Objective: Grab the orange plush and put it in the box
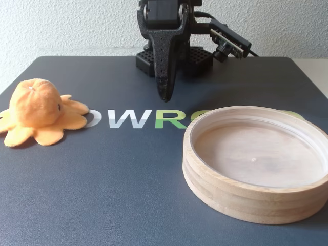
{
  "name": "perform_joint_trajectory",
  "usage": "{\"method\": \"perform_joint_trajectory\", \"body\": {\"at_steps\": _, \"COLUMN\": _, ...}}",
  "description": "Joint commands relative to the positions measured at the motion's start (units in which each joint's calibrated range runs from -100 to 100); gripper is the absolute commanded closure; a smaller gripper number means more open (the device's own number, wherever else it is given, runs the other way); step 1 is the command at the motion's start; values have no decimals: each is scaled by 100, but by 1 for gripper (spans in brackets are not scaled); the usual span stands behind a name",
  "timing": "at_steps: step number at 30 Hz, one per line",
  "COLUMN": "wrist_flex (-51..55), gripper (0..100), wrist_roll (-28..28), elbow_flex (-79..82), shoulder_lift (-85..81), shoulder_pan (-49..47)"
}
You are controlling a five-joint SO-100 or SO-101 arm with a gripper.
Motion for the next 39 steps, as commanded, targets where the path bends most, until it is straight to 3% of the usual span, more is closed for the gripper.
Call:
{"method": "perform_joint_trajectory", "body": {"at_steps": 1, "wrist_flex": -35, "gripper": 97, "wrist_roll": 24, "elbow_flex": 72, "shoulder_lift": -44, "shoulder_pan": 16}}
{"method": "perform_joint_trajectory", "body": {"at_steps": 32, "wrist_flex": -105, "gripper": 97, "wrist_roll": -7, "elbow_flex": -73, "shoulder_lift": -52, "shoulder_pan": -89}}
{"method": "perform_joint_trajectory", "body": {"at_steps": 35, "wrist_flex": -44, "gripper": 97, "wrist_roll": -186, "elbow_flex": -790, "shoulder_lift": 24, "shoulder_pan": -111}}
{"method": "perform_joint_trajectory", "body": {"at_steps": 39, "wrist_flex": 95, "gripper": 97, "wrist_roll": -495, "elbow_flex": -2521, "shoulder_lift": 1398, "shoulder_pan": -388}}
